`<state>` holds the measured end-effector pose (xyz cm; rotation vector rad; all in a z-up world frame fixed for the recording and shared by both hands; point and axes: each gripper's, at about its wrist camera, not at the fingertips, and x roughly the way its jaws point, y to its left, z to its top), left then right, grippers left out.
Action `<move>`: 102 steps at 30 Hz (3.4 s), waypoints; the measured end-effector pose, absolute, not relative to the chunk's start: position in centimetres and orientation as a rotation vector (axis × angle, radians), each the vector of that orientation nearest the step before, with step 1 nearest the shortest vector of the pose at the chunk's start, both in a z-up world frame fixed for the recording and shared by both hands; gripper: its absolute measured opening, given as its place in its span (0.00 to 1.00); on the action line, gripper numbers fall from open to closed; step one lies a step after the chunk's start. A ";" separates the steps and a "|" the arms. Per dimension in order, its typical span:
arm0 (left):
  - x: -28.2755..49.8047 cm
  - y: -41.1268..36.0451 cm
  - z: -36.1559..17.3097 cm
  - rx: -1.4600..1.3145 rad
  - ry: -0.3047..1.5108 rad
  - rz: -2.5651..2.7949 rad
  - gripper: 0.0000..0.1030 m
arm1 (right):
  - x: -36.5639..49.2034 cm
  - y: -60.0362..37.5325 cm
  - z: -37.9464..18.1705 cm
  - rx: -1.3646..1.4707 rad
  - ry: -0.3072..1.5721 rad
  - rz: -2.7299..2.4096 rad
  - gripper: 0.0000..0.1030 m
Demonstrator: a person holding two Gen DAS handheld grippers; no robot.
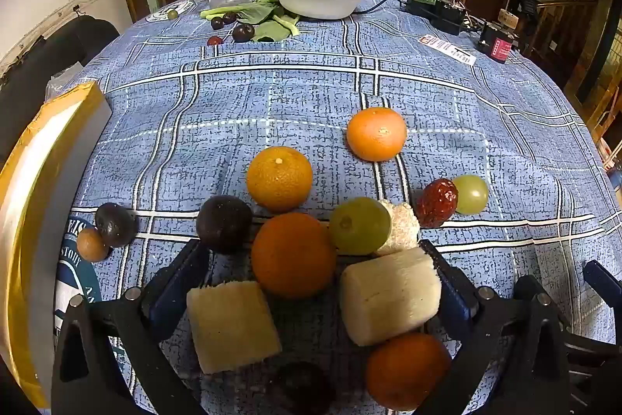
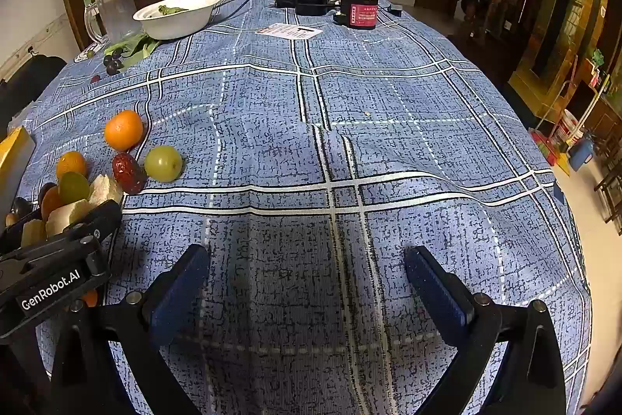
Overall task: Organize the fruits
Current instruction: 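Move both tools toward the fruit pile beside the yellow-rimmed tray, then grasp a pale fruit cube with the left tool while the right tool grasps an orange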
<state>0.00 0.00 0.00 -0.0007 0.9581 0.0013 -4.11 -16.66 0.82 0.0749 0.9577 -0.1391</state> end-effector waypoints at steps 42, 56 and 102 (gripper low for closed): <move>-7.8 5.2 5.8 0.031 0.753 -0.093 1.00 | -3.5 -16.7 0.8 0.097 0.998 -0.172 0.99; -11.6 10.3 9.8 -0.017 0.562 -0.013 1.00 | -8.7 -14.4 6.2 0.095 0.711 -0.193 0.96; -8.1 14.1 6.2 -0.201 0.777 -0.177 0.83 | -7.8 -6.9 2.7 0.018 0.877 0.184 0.65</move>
